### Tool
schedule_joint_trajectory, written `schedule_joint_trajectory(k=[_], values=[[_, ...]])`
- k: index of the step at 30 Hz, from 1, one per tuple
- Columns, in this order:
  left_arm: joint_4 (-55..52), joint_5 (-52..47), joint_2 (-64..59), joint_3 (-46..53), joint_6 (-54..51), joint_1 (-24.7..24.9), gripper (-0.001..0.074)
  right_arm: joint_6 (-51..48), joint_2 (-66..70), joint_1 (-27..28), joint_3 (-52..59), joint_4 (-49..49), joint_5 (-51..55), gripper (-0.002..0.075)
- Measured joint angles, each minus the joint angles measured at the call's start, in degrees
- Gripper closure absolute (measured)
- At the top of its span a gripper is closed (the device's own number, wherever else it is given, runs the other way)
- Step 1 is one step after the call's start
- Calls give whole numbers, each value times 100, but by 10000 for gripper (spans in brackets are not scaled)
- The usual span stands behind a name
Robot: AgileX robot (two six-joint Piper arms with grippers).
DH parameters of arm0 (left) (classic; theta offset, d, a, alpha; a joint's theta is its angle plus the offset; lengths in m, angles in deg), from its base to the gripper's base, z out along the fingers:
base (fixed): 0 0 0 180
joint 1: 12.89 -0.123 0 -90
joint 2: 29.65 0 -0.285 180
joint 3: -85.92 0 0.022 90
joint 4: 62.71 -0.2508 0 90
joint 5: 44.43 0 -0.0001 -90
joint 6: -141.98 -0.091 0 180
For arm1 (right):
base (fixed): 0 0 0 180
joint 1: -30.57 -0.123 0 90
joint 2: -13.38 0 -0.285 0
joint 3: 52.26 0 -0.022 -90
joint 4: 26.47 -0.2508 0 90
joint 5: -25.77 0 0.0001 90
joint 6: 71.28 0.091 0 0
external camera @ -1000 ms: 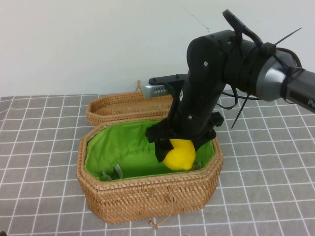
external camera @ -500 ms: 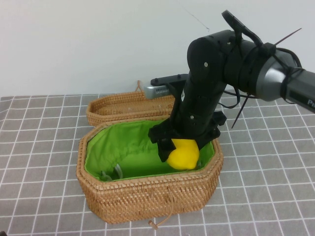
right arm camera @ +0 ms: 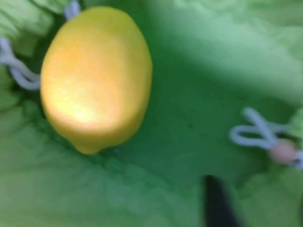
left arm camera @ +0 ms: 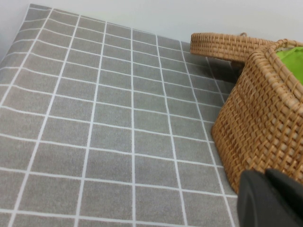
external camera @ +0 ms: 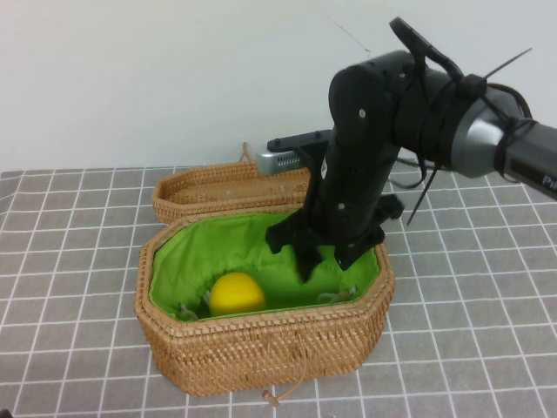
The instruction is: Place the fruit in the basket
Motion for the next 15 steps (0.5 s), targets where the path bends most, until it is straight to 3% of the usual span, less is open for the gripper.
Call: schedule_joint_trajectory(k=[2, 8, 15], values=[[0, 0, 0, 0, 0, 0, 734, -53, 0, 0, -271, 159, 294, 732], [0, 0, 0, 0, 0, 0, 734, -464, -396, -10, -891, 190, 466, 726], [0, 0, 0, 0, 0, 0, 734, -161, -1911, -20, -642, 2006, 81, 726]])
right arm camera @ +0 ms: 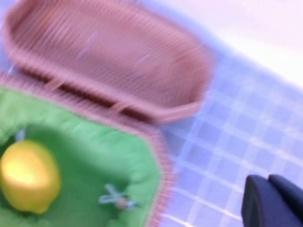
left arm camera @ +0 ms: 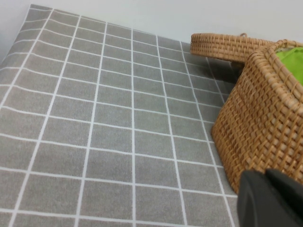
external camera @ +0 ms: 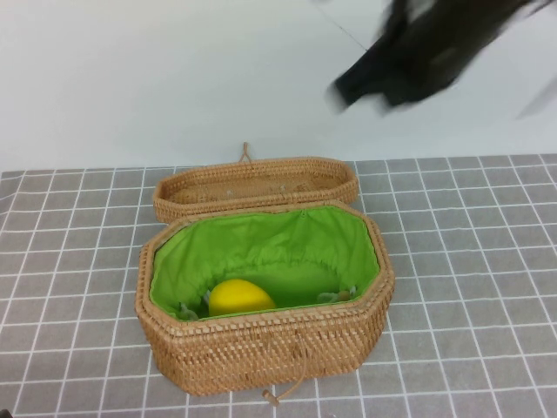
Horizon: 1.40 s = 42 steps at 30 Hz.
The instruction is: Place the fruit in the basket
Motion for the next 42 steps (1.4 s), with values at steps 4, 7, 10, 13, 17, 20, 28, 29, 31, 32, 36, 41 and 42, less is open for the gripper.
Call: schedule_joint_trajectory(k=[4, 7, 10, 13, 17, 20, 28, 29, 31, 32, 36, 41, 42], values=[[0, 0, 0, 0, 0, 0, 734, 268, -1167, 0, 801, 355, -699, 727], [0, 0, 0, 0, 0, 0, 734, 562, -2052, 0, 1772, 580, -1157, 727], [0, 0, 0, 0, 0, 0, 734, 756, -2938, 0, 3043, 543, -1616, 728], [0, 0, 0, 0, 0, 0, 734, 1124, -3799, 0, 4474, 676, -2531, 728], [10, -27, -11, 0, 0, 0, 734, 1021, -4618, 11, 5550, 1141, -3870, 728], [10, -27, -11, 0, 0, 0, 734, 1034, -5061, 11, 5694, 1157, -3925, 728], [10, -27, -11, 0, 0, 0, 734, 1084, -5451, 11, 5711, 1213, -3775, 728], [10, -27, -11, 0, 0, 0, 734, 1084, -5451, 11, 5711, 1213, -3760, 728], [21, -27, -11, 0, 0, 0, 734, 1084, -5436, 11, 5711, 1213, -3762, 728], [21, -27, -11, 0, 0, 0, 734, 1084, -5409, 11, 5711, 1213, -3762, 728], [21, -27, -11, 0, 0, 0, 734, 1084, -5347, 11, 5711, 1213, -3757, 728], [21, -27, -11, 0, 0, 0, 734, 944, -5406, 161, 5751, 1341, -3626, 728], [21, -27, -11, 0, 0, 0, 734, 794, -5479, 287, 5818, 1372, -3626, 728]])
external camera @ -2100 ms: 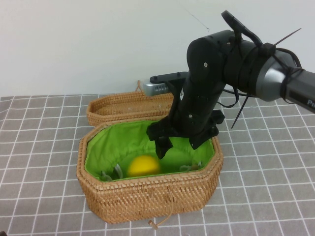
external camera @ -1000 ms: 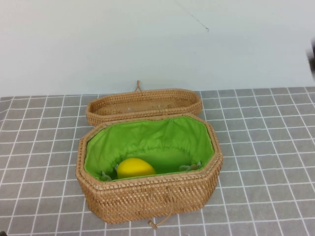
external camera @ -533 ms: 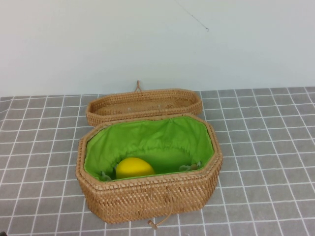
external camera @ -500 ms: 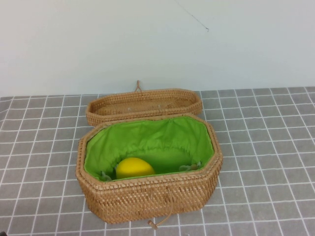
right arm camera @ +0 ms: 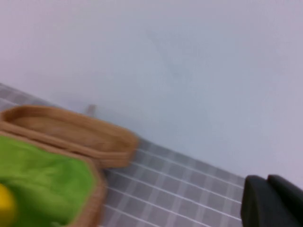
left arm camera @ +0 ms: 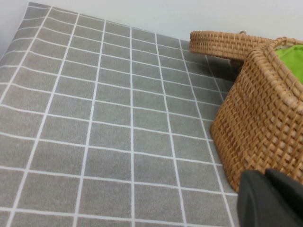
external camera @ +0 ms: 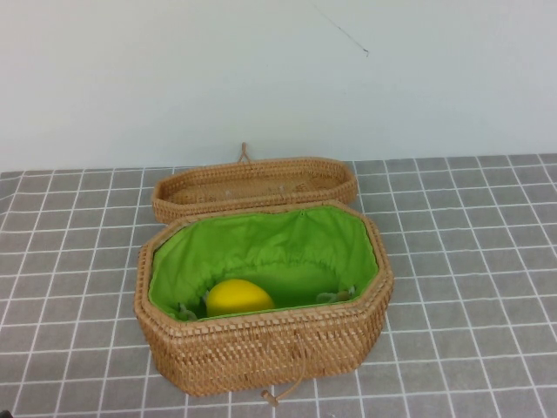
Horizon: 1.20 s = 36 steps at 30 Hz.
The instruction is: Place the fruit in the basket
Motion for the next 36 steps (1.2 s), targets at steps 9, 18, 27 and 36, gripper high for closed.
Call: schedule_joint_trajectory(k=[9, 18, 27, 36], values=[[0, 0, 0, 0, 0, 0, 734, 437, -1585, 1876, 1816, -14, -611, 728], [0, 0, 0, 0, 0, 0, 734, 473, -3349, 3248, 3808, -86, -1132, 728], [0, 0, -10, 0, 0, 0, 734, 1081, -4728, 4128, 5505, -168, -1690, 728], [0, 0, -7, 0, 0, 0, 734, 1069, -4685, 4128, 5851, -144, -1509, 728]])
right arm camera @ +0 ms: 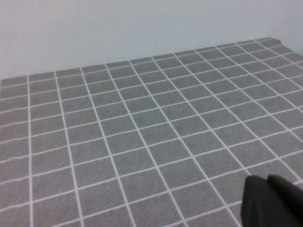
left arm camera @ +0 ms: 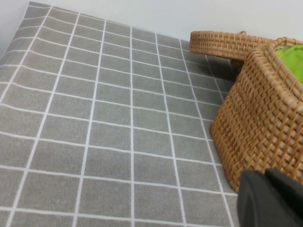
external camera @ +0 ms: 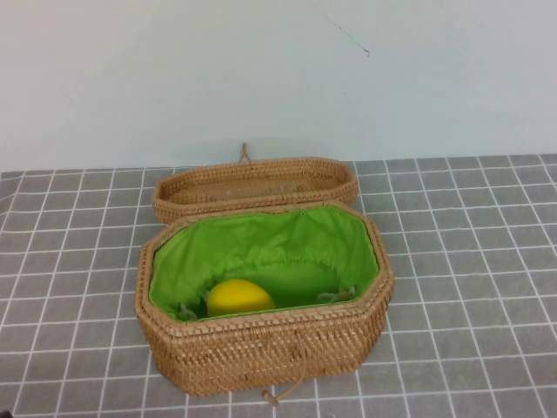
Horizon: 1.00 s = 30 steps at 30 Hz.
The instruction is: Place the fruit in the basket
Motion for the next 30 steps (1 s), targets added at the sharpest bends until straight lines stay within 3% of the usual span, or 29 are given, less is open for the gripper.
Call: schedule_joint_trajectory(k=[13, 20, 30], values=[[0, 0, 0, 0, 0, 0, 734, -261, 13, 0, 0, -70, 47, 728], [0, 0, 0, 0, 0, 0, 734, -2499, 13, 0, -19, -1859, 8, 728], [0, 0, 0, 0, 0, 0, 734, -2443, 13, 0, -19, -1880, -45, 728]])
